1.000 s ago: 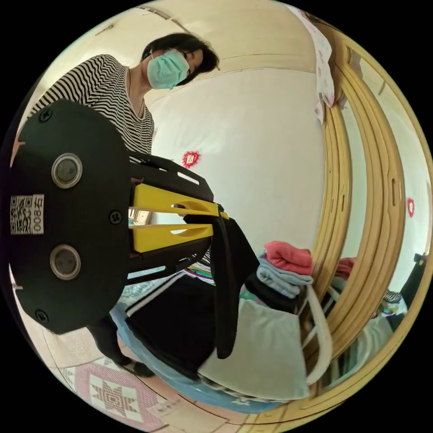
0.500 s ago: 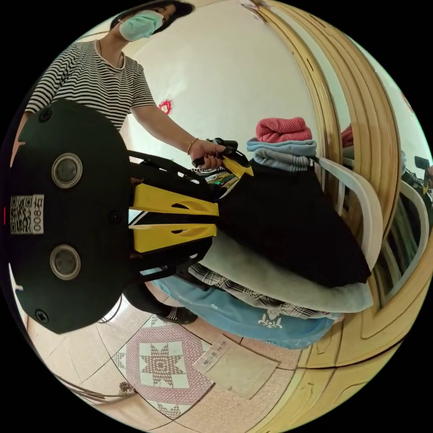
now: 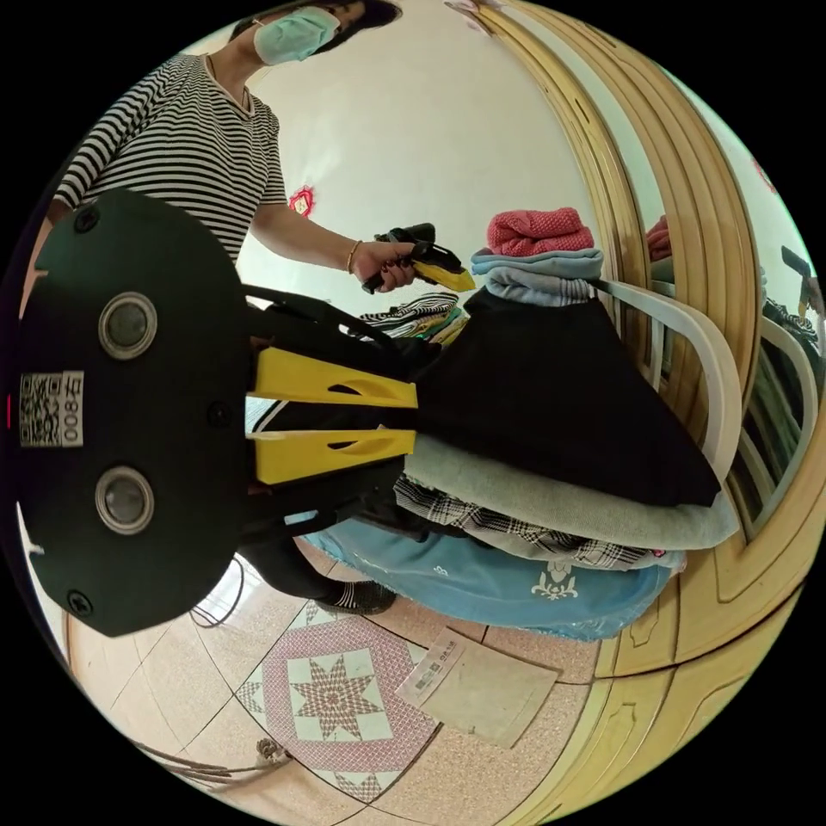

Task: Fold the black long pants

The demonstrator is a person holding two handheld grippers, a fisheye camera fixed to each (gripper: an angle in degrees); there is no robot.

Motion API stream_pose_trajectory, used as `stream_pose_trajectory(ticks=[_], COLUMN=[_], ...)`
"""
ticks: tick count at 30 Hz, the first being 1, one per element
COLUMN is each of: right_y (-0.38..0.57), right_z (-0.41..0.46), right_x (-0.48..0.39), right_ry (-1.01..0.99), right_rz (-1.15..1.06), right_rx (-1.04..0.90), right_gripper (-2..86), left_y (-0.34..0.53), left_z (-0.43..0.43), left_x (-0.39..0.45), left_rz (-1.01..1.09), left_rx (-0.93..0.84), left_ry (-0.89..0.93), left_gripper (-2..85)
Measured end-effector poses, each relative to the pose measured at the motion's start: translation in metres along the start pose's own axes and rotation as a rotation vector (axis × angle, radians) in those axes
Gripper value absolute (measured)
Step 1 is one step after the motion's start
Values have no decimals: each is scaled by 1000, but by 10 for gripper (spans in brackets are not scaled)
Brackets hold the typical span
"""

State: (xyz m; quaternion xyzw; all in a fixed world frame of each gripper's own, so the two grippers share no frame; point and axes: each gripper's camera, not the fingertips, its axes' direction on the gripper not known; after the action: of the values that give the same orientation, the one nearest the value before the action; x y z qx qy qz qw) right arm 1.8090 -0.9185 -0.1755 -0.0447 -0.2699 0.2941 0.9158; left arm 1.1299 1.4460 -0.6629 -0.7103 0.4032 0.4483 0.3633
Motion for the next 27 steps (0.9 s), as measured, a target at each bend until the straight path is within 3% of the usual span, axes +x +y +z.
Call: stream_pose_trajectory(ticks=[4,9,14,20,27], right_y=[9,-39,-133,-195,-203], right_z=[-18,-1,85,184,212], right_x=[-29,-122,-220,-253,-265], right_ry=[82,214,414,635,605], right_rz=[-14,-320,-597,-644,-656], right_rx=[102,106,26,-113,-135], right_gripper=[17,3,0,0,0], left_y=[-22,-41,-45,-47,-49], left_z=[30,96,120,142,150], left_x=[45,77,83,96,95], left_rz=[160,261,222,267,249], left_rx=[-61,-214,-205,-213,-221], left_ry=[-105,-423,-443,-517,-484], left_gripper=[4,0,0,0,0])
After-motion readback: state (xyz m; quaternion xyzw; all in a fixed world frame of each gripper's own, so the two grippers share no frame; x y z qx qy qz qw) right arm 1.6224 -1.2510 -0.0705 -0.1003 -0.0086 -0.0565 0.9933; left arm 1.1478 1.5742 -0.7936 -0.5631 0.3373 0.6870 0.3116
